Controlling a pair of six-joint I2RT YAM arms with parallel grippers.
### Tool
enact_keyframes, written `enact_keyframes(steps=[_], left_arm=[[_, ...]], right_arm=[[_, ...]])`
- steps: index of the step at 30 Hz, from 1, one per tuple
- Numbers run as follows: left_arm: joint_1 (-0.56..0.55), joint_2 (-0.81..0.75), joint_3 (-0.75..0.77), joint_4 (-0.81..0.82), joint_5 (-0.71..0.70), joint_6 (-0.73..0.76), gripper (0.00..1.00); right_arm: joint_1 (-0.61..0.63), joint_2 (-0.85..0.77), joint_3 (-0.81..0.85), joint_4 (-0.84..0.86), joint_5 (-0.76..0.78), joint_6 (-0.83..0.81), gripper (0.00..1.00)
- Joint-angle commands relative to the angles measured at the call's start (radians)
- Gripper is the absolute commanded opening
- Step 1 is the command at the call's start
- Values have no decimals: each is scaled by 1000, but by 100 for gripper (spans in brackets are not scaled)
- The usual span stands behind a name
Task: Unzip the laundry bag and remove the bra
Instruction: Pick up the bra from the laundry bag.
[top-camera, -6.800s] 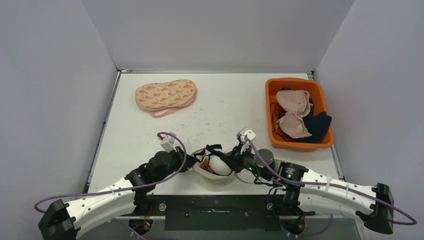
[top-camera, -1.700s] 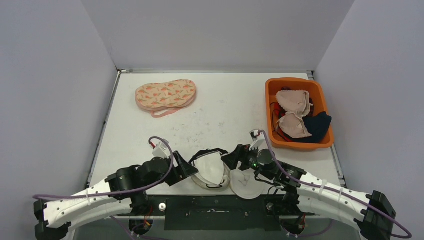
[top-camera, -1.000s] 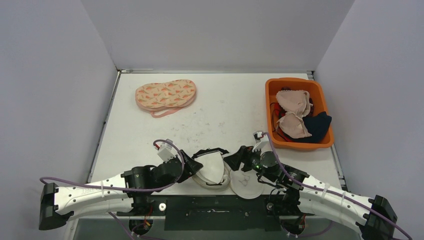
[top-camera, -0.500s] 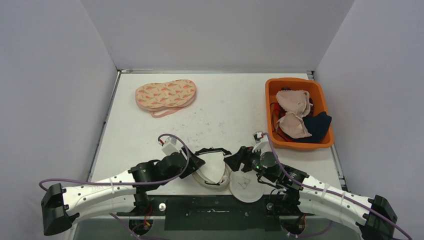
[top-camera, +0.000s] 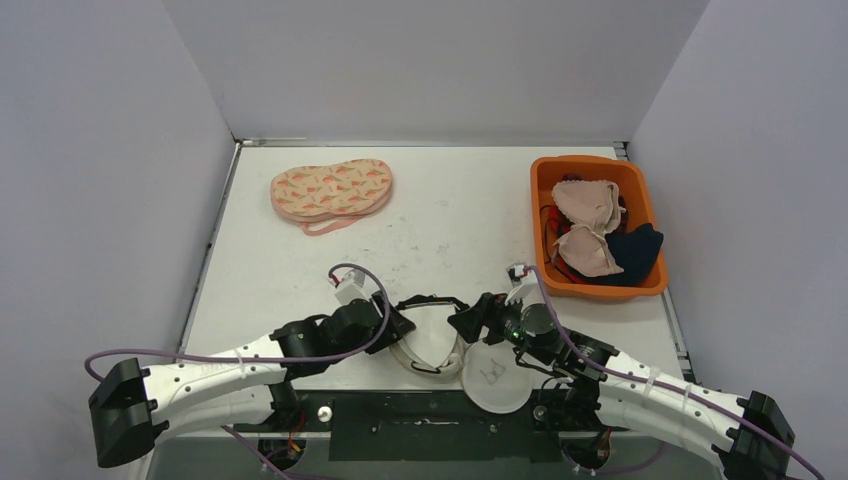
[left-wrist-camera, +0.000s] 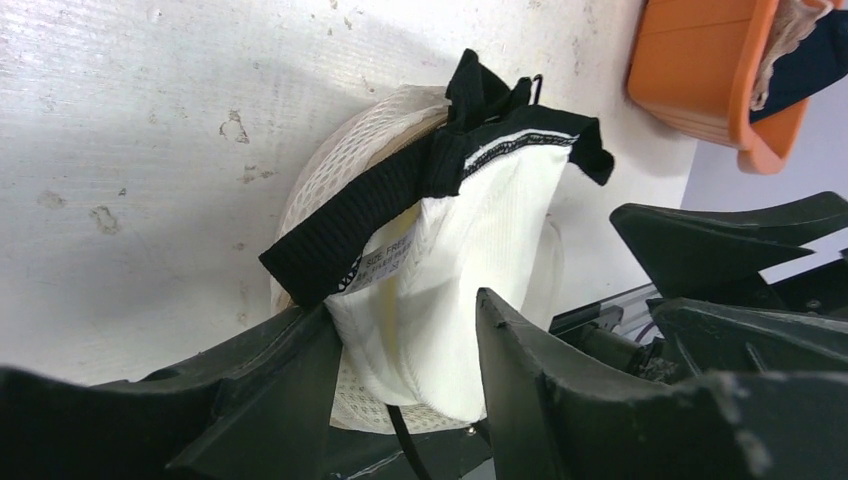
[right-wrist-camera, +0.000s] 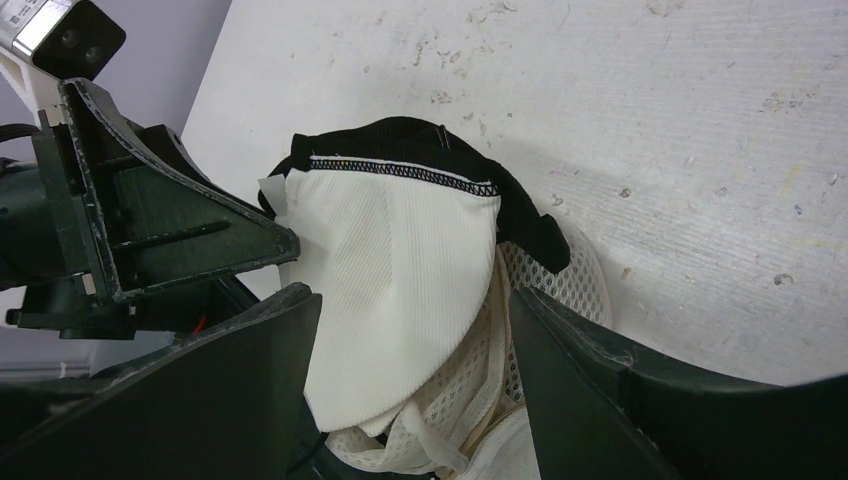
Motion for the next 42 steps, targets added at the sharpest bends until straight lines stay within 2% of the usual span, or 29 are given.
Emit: enact_keyframes(steps=[1, 6, 9, 13, 17, 23, 29, 34, 42], left_arm=[[4, 37, 12, 60, 18, 65, 48], [4, 80, 26, 69, 12, 97, 31], [5, 96, 29, 76, 11, 107, 16], [6, 77, 24, 83, 6, 109, 0], [5, 5, 16, 83, -1, 108, 0], [7, -159, 17, 91, -14, 111, 0], [9, -237, 43, 77, -27, 133, 0], [11, -302, 19, 146, -35, 141, 0], [10, -433, -11, 254, -81, 180, 0]], right_arm=[[-6, -12, -12, 23, -9, 10, 70], [-6, 6, -20, 43, -26, 12, 68], [-6, 9, -22, 46, -32, 13, 68], [-6, -4, -10, 28, -32, 4, 67], [-6, -40, 51, -39, -29, -33, 69], [-6, -116, 195, -208, -28, -126, 77], [-7, -156, 269, -284, -36, -148, 81], [-7, -191, 213, -208, -108, -83, 82], [-7, -227, 96, 63, -209, 74, 89]])
